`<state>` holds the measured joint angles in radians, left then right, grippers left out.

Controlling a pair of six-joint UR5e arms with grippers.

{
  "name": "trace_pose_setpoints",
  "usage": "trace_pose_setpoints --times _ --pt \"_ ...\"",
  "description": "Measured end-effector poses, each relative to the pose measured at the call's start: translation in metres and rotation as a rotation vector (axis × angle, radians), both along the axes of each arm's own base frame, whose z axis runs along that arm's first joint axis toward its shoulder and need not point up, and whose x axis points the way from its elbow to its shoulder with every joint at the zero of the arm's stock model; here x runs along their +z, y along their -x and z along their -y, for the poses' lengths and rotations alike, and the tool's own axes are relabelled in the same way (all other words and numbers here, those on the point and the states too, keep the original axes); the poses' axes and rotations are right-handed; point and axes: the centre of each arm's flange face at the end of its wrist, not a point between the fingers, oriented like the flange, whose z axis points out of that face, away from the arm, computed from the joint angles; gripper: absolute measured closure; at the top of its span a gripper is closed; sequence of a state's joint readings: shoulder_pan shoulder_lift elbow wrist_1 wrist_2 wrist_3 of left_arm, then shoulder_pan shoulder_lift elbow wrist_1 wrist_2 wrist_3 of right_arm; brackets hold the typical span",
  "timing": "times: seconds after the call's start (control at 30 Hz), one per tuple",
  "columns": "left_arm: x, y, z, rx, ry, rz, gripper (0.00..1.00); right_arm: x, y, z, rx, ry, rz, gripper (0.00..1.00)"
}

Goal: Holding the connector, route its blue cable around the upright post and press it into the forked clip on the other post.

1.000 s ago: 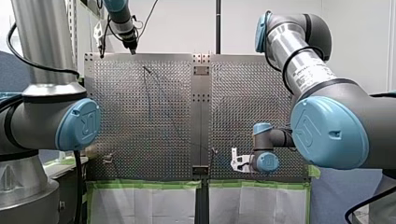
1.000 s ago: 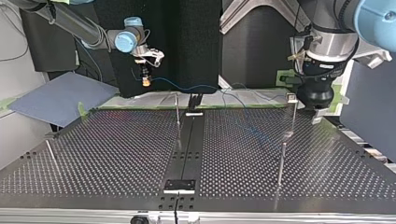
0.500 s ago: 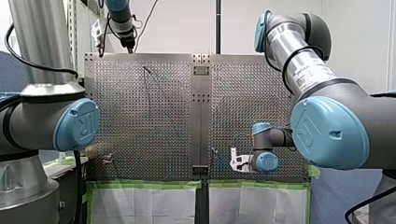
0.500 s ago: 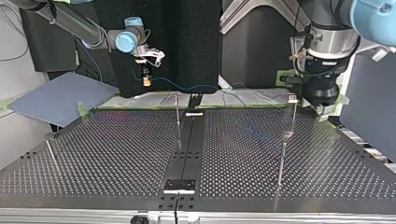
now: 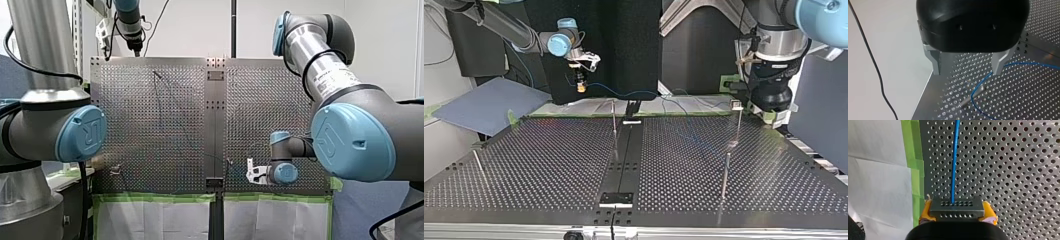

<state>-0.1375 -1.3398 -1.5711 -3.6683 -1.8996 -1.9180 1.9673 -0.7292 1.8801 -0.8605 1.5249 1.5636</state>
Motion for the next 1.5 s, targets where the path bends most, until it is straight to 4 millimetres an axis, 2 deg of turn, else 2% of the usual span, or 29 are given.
trace_pose_setpoints --times 0.57,0.77,1.13,1.5 --pt "0.002 -0.009 0.01 -0.069 -0.046 0.066 0.0 0.0 0.0 0.001 -0.001 -0.002 0.003 1.0" --pt "-0.017 -0.014 0.013 -0.1 -0.096 0.064 0.0 0.001 -0.002 0.002 -0.001 -0.003 0.004 1.0" --pt "-0.073 -0.031 0.035 -0.157 -0.202 0.001 0.0 0.002 -0.007 -0.001 0.012 -0.004 0.008 1.0" --pt "-0.069 -0.06 0.075 -0.175 -0.3 0.071 0.0 0.001 -0.011 -0.004 0.022 -0.004 0.009 1.0"
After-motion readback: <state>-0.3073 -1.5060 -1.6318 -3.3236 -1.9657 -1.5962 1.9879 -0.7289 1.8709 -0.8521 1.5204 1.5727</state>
